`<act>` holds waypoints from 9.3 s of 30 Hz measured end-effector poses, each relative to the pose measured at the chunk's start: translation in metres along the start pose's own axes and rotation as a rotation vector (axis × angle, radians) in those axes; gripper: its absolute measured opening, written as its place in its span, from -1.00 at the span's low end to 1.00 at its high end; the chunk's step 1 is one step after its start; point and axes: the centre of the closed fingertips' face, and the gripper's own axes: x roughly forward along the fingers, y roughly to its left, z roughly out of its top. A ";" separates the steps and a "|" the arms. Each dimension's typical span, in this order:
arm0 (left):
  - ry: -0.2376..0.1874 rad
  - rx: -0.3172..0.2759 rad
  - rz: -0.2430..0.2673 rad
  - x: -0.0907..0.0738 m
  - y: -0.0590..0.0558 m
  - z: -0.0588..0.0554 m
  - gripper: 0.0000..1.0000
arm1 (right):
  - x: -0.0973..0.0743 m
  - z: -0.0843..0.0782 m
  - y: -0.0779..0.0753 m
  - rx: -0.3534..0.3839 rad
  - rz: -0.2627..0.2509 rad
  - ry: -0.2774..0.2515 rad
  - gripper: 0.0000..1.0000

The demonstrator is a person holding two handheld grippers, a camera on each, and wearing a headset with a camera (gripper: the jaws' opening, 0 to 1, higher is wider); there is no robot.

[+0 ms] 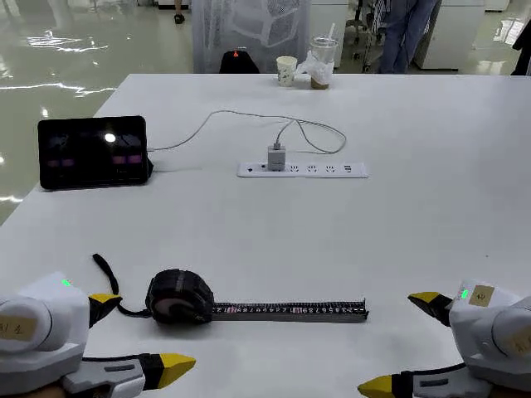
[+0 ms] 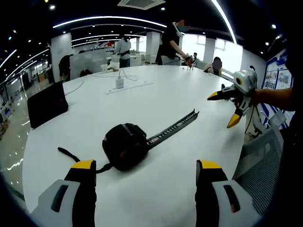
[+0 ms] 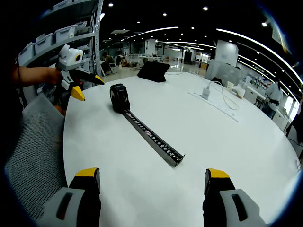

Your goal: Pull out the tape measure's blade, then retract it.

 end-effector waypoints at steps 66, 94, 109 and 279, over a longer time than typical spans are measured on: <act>-0.056 -0.163 0.129 -0.009 -0.041 0.000 0.98 | -0.015 0.039 0.046 0.254 -0.176 -0.105 0.98; -0.065 -0.180 0.175 -0.011 -0.034 0.002 0.98 | -0.017 0.040 0.051 0.248 -0.168 -0.105 0.98; -0.065 -0.184 0.196 -0.005 -0.032 0.005 0.98 | -0.017 0.034 0.046 0.223 -0.140 -0.082 0.98; 0.086 -0.394 0.431 0.090 0.058 -0.003 0.26 | 0.068 -0.014 -0.049 -0.393 0.360 0.162 -0.80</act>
